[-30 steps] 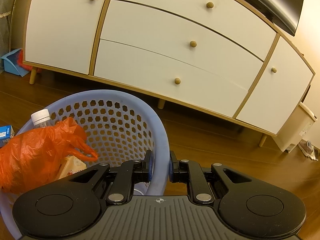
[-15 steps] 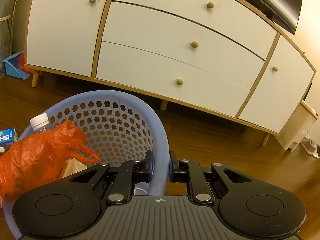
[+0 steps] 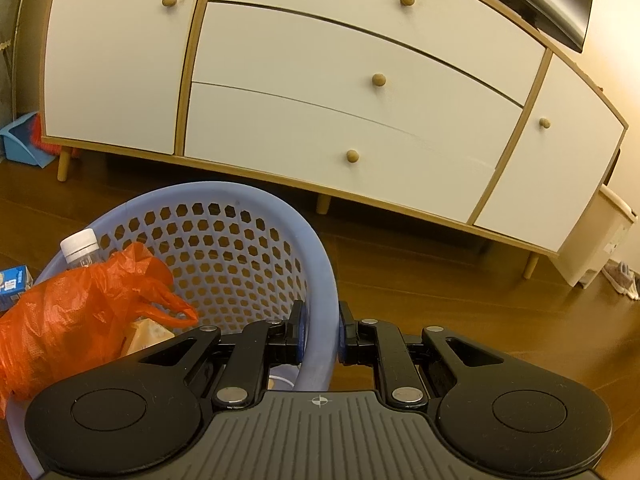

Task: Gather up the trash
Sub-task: 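Carry the spoon with the left gripper into the wastebasket and release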

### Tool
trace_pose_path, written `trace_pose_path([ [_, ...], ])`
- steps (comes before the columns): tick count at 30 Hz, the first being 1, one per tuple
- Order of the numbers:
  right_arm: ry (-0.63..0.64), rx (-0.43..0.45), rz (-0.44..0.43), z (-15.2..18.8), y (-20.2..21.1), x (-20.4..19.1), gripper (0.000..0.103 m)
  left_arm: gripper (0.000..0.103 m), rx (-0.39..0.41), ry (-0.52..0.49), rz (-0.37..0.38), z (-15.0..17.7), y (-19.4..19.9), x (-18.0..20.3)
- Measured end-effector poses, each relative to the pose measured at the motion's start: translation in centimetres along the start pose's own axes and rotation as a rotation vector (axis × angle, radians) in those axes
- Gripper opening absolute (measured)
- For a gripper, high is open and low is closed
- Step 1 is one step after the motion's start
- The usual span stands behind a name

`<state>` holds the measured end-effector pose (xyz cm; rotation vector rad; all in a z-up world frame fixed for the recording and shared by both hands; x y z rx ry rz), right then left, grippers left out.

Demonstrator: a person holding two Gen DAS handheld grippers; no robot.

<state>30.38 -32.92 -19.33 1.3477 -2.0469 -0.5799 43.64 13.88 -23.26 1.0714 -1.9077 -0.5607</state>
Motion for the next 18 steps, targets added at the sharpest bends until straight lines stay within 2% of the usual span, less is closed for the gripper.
trace_pose_path([
  [9,-0.008,0.0,-0.004,0.1,0.3,-0.3,0.011,0.0,0.045,-0.066,0.131,-1.1,1.3,7.3],
  [18,-0.011,-0.001,-0.01,0.2,0.3,-0.1,0.011,0.0,0.049,-0.128,0.255,-1.5,0.3,14.5],
])
Point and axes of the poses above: each gripper's, at about its wrist camera, not at the fingertips, and y roughly against the way its jaws point, x to its right, z to its underside, the point moved 5 cm from there along -y, roughly the way its jaws point, and after that the axes turned 6 degrees about -x, right-handed, at the moved point
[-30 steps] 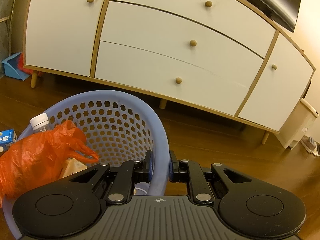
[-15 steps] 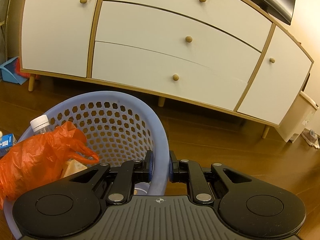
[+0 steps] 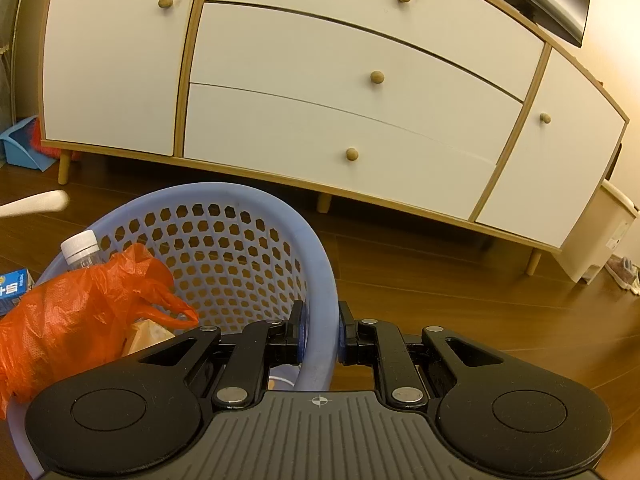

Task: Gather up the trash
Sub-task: 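Carry the spoon with the left gripper into the wastebasket and release, then move the open left gripper to the blue milk carton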

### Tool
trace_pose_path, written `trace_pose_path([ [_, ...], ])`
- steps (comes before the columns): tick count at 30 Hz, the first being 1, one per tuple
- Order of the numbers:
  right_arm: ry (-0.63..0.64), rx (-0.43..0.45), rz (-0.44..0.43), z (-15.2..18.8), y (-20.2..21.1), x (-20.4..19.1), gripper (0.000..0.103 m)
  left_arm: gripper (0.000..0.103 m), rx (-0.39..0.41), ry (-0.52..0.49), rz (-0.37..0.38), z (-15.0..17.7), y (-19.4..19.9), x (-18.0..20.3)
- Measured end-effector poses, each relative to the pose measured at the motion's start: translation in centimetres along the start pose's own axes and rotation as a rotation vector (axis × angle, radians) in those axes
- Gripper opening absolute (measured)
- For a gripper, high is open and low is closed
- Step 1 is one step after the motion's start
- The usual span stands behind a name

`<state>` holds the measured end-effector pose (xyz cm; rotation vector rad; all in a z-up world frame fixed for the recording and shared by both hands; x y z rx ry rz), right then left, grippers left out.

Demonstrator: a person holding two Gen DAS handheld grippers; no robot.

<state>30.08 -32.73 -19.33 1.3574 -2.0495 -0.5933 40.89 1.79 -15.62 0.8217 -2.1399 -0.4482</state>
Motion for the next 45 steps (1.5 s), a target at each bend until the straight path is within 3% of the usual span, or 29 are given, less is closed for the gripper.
trace_pose_path([
  [7,-0.002,0.0,0.002,0.0,0.0,0.0,0.011,0.0,-0.034,0.003,0.055,0.1,-3.1,3.3],
  [12,-0.001,0.0,0.002,0.1,0.0,0.0,0.011,0.001,-0.105,0.009,0.091,0.6,-5.9,5.6],
  [14,0.0,0.0,0.002,0.1,0.0,0.0,0.011,0.015,-0.141,0.022,0.093,1.1,-6.8,6.0],
  [17,-0.002,-0.003,0.003,0.1,-0.1,0.0,0.011,0.023,-0.152,0.016,0.099,1.5,-7.0,6.2],
  [30,-0.008,-0.007,0.007,0.2,-0.2,0.0,0.011,0.024,-0.131,0.016,0.066,1.8,-4.7,3.1],
  [41,-0.015,-0.011,0.009,0.2,-0.2,-0.1,0.011,0.026,-0.126,0.028,-0.038,2.1,-2.3,-2.0],
  [45,-0.017,-0.012,0.01,0.2,-0.1,-0.1,0.011,0.026,-0.136,0.02,-0.027,2.6,-1.6,-2.3],
])
Point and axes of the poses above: each gripper's, at about its wrist camera, not at the fingertips, and y roughly against the way its jaws point, x to its right, z to its underside, the point moved 5 cm from there along -y, roughly the way its jaws point, and after that the axes turned 6 degrees about -x, right-handed, at the moved point
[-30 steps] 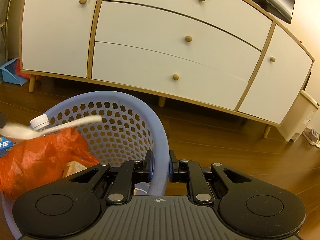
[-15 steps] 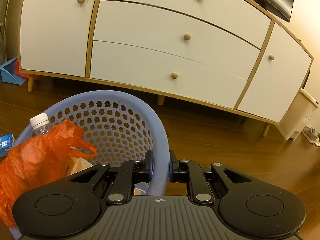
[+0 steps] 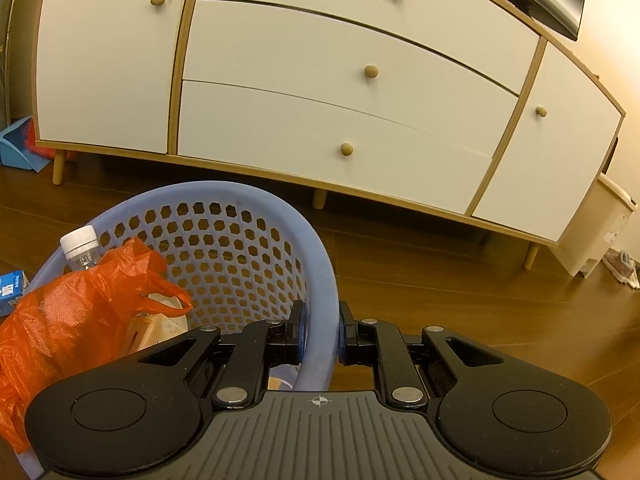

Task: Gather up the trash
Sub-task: 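Move the open left gripper to the blue milk carton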

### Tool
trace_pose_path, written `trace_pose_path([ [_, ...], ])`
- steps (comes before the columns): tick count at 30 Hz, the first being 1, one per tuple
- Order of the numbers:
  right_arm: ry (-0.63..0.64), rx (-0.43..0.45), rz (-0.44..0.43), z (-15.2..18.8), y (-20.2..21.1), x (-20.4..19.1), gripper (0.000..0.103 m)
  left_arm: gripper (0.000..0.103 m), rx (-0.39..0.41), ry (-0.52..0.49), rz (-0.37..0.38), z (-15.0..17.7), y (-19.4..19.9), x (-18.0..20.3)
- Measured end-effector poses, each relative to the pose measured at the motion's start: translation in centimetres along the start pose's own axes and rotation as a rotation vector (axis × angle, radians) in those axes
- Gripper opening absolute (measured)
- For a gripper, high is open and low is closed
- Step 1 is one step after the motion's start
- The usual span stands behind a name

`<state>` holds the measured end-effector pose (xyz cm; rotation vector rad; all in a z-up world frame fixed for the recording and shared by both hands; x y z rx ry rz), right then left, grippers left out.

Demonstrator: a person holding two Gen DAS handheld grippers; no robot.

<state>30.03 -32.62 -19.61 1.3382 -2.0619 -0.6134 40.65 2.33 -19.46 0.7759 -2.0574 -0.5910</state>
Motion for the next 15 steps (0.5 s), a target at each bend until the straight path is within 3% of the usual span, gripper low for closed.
trace_pose_path([
  [8,0.001,-0.002,0.0,0.1,0.1,0.2,0.011,0.029,-0.025,-0.076,0.051,1.4,0.2,1.4],
  [15,-0.001,-0.006,-0.002,0.1,0.2,0.3,0.011,0.033,-0.01,-0.087,-0.096,1.7,0.1,-3.2],
])
Point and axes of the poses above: each gripper's, at about its wrist camera, not at the fingertips, and y roughly against the way its jaws point, x to its right, z to its underside, the point moved 5 cm from there along -y, roughly the way its jaws point, and after that the axes turned 6 degrees about -x, right-handed, at the moved point
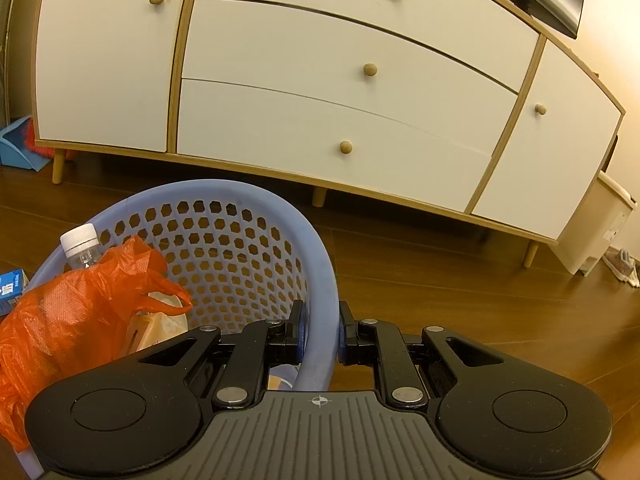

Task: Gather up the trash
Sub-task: 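Move the open left gripper to the blue milk carton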

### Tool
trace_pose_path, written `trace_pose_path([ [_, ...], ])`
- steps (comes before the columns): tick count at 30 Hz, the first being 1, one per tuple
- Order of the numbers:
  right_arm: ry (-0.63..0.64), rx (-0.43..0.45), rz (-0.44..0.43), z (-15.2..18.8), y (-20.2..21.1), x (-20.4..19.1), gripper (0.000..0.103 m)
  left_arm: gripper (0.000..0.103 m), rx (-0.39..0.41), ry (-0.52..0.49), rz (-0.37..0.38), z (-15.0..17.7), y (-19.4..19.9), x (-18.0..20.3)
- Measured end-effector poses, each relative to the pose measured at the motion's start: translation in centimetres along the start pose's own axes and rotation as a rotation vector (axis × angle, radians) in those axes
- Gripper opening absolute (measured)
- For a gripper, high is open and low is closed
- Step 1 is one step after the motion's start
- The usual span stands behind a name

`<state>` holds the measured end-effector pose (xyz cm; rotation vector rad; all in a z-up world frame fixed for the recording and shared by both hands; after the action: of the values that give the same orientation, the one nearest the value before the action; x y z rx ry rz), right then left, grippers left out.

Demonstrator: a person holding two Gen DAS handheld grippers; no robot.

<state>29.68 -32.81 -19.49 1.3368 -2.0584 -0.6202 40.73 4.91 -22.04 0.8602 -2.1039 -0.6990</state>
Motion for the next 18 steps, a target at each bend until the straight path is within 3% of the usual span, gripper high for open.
trace_pose_path([
  [5,0.003,-0.001,0.001,0.0,0.0,0.0,0.012,0.051,-0.007,-0.102,-0.131,-0.1,-0.9,-3.8],
  [10,0.003,-0.012,0.01,0.0,-0.4,0.2,0.012,0.054,-0.043,-0.233,-0.24,-0.8,-3.0,-8.1],
  [18,0.028,-0.017,0.033,0.0,-0.9,0.1,0.013,0.065,-0.107,-0.404,-0.344,-2.4,-8.1,-12.1],
])
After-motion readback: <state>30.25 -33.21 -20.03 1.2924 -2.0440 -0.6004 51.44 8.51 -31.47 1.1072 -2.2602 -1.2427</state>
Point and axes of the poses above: each gripper's, at about its wrist camera, not at the fingertips, and y roughly against the way its jaws point, x to its right, z to its underside, the point moved 5 cm from there along -y, roughly the way its jaws point, and after that the axes turned 6 degrees about -x, right-handed, at the moved point
